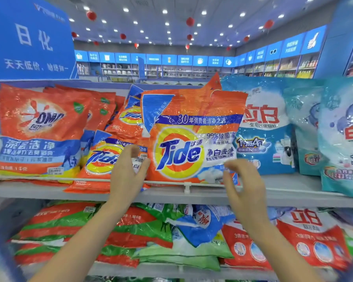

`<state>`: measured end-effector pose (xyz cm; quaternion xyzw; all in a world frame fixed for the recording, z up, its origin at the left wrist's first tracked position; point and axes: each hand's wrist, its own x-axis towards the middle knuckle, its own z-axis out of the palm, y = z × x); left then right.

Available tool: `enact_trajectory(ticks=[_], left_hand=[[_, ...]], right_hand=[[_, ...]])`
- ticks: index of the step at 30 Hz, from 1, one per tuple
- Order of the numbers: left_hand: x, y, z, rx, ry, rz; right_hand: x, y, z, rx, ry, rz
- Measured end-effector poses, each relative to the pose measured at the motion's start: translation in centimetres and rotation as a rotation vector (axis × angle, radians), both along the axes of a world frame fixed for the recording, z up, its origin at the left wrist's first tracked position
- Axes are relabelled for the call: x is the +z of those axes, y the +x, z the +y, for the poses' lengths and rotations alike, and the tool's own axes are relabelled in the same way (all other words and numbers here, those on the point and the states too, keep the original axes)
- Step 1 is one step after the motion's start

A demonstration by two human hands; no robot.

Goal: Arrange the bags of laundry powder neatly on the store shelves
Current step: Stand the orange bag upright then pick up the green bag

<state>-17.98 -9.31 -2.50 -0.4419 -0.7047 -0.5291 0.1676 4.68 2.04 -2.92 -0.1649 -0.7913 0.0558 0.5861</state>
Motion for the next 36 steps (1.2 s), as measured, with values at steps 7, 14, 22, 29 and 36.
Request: enact_trajectory(ticks=[7, 14, 22, 29, 36], left_hand=[[-10.1, -0.3, -6.6, 0.216, 0.066, 0.483], [-16.2, -2.2, -6.1, 0.252, -0.566, 0.163], [-18.0, -3.2, -2.6, 0.314, -0.657, 0.167], [-18.3, -3.6, -2.8, 0.261, -0.605, 0.181], [-17.4, 1.2, -3.1, -0.179, -0.296, 0.125]], right_hand=[[-11.1, -2.1, -2.3, 0.044, 0.113, -0.460], [-13.6, -6.6, 0.1, -0.225, -0.047, -0.853], [-13.4, -9.0, 1.0, -0.304, 0.058, -0.785], [-13.5, -4.6, -0.6, -0.074, 0.113, -0.578], [-11.5, -1.1, -2.2, 0.024, 0.105, -0.515]])
